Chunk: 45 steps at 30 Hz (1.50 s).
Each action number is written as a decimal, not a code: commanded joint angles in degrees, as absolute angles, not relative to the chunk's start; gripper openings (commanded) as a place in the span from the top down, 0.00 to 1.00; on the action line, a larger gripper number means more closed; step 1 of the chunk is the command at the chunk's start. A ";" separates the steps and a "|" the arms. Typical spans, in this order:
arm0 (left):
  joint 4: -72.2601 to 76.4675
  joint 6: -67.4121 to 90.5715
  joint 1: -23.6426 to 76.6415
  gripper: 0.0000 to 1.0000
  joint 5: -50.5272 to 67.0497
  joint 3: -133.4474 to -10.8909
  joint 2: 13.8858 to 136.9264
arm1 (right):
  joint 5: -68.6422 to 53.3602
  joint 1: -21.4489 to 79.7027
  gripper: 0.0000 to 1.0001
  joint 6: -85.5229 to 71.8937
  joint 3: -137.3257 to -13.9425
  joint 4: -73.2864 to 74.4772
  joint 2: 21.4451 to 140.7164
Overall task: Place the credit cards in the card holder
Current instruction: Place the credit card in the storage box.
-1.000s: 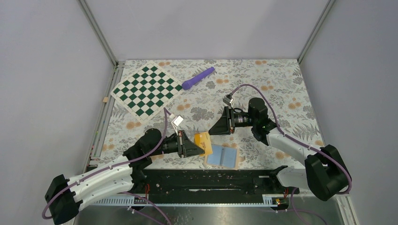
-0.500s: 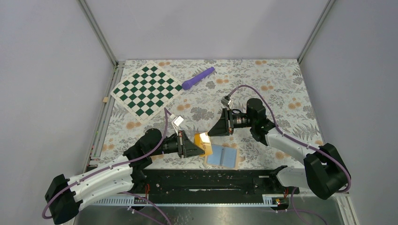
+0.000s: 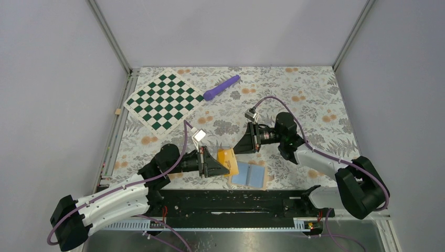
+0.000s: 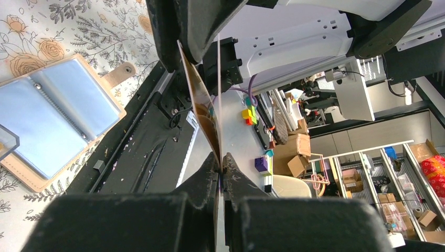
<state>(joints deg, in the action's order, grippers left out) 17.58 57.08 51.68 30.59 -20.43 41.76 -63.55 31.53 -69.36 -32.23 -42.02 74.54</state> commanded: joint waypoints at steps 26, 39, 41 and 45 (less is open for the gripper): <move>27.05 61.04 51.89 0.95 20.22 -16.71 44.96 | -62.60 40.31 1.00 -72.58 -27.66 -50.39 73.72; 36.80 65.39 51.93 0.91 20.89 -11.26 51.33 | -48.92 36.36 1.00 -44.37 -37.75 -2.00 63.63; 36.90 65.39 51.87 0.91 20.86 -11.10 51.69 | -48.46 35.46 1.00 -44.22 -37.79 -1.63 63.21; 37.47 65.29 51.89 0.96 20.89 -10.52 52.19 | -46.93 34.59 1.00 -42.86 -38.97 1.47 62.10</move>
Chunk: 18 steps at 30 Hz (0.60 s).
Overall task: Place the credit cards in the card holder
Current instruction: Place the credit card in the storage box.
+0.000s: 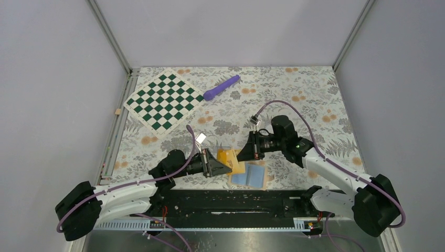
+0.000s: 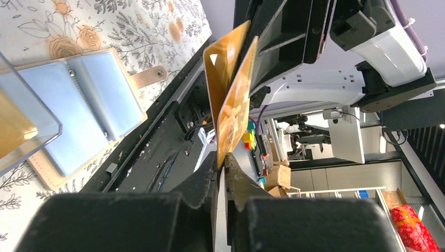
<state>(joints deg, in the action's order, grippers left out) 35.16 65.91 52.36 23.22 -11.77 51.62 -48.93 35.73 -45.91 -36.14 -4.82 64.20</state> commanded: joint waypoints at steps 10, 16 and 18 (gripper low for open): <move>28.22 65.28 51.87 1.00 16.52 -10.66 49.69 | -37.13 33.88 1.00 -34.37 -44.11 16.76 59.75; -1.05 60.60 50.60 1.00 6.24 -17.60 43.30 | -32.79 33.22 1.00 -31.16 -44.10 22.61 58.35; -10.47 58.60 48.71 1.00 4.19 -20.61 41.78 | -31.60 33.02 1.00 -30.45 -43.69 23.96 58.00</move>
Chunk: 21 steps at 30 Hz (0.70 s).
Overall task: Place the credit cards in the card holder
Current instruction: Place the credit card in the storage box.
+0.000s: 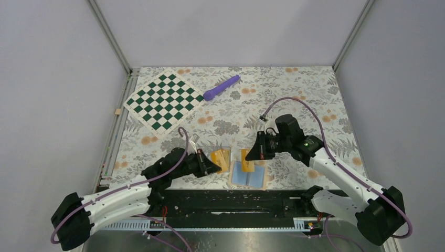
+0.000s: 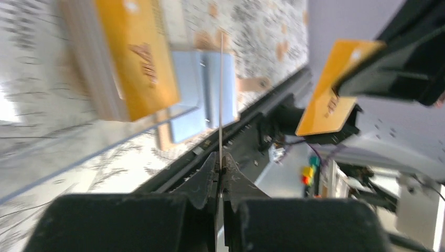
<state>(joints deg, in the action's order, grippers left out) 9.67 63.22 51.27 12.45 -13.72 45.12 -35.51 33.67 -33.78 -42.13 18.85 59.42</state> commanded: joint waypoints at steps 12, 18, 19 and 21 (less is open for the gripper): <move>-19.48 47.66 38.98 1.00 15.86 -29.14 53.06 | -29.28 31.57 1.00 -29.49 -41.46 26.65 57.85; -17.60 45.71 38.94 1.00 18.42 -33.45 58.16 | -29.23 30.94 1.00 -28.93 -40.65 27.71 57.57; -17.15 45.78 39.00 1.00 18.73 -33.67 58.18 | -29.19 30.79 1.00 -28.92 -40.56 27.80 57.43; -16.40 45.67 39.01 1.00 19.23 -34.06 58.34 | -29.10 30.67 1.00 -28.79 -40.21 27.88 57.22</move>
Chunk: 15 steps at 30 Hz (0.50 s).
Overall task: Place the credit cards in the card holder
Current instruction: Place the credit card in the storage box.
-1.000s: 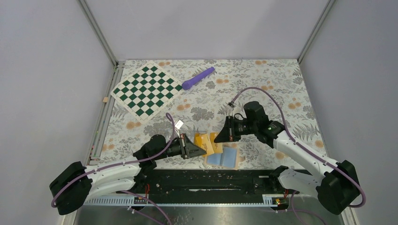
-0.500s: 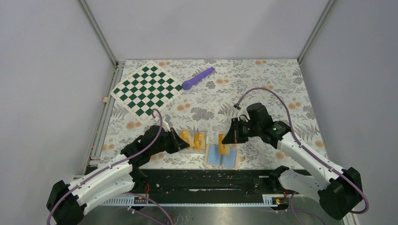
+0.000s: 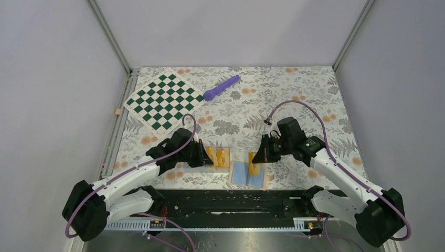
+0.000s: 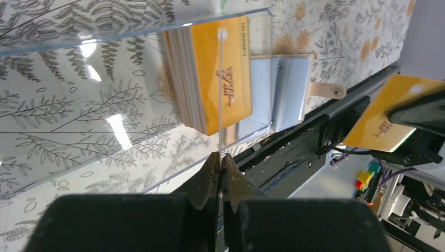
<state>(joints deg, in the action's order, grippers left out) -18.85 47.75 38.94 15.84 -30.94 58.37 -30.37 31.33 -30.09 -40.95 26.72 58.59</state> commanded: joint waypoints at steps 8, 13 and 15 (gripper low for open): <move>-10.11 46.74 39.53 0.98 21.72 -32.07 61.86 | -29.34 30.42 1.00 -28.56 -39.15 27.89 57.37; -8.03 46.98 40.01 0.93 22.04 -31.85 63.76 | -29.77 30.41 1.00 -28.38 -38.51 27.81 57.56; -8.62 46.62 40.07 0.85 21.83 -32.16 64.35 | -30.15 30.41 1.00 -28.31 -38.16 27.87 57.84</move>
